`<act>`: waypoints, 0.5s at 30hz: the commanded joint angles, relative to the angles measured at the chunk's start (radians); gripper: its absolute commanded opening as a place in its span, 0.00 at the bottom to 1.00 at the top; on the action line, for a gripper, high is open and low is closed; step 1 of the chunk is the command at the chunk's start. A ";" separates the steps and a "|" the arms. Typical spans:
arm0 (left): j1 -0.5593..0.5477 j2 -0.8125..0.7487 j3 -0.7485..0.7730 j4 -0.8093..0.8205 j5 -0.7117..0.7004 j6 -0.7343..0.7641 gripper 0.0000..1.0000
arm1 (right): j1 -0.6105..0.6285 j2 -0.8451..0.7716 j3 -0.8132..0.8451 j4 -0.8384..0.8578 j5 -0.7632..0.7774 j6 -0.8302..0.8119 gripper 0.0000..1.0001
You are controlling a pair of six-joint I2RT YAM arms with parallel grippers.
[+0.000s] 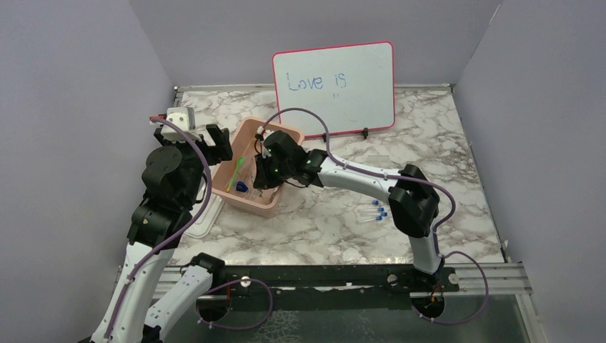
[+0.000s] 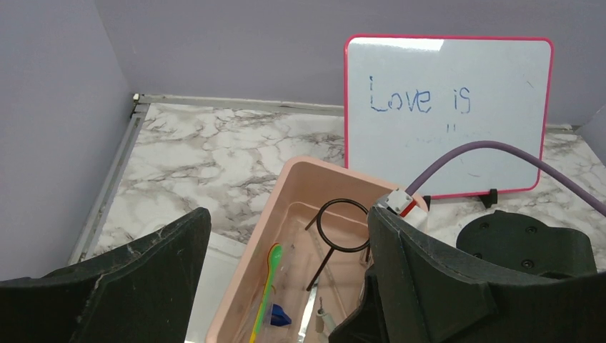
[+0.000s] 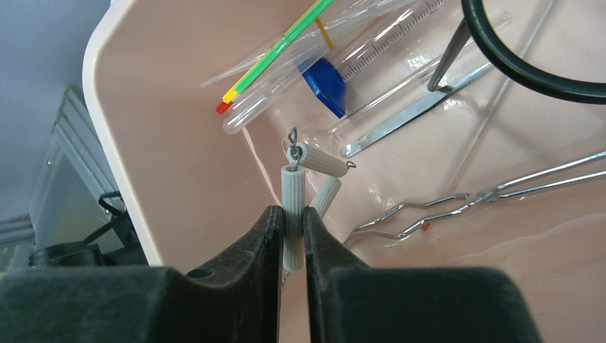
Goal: Organize the chemistry lab equipment
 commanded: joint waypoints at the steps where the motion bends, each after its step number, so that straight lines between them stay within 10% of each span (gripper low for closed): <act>1: 0.004 0.003 0.001 0.021 -0.012 0.012 0.84 | 0.002 0.020 0.057 -0.104 0.083 -0.028 0.22; 15: 0.004 0.007 0.006 0.021 0.013 0.009 0.84 | 0.002 -0.160 0.017 -0.130 0.211 -0.031 0.33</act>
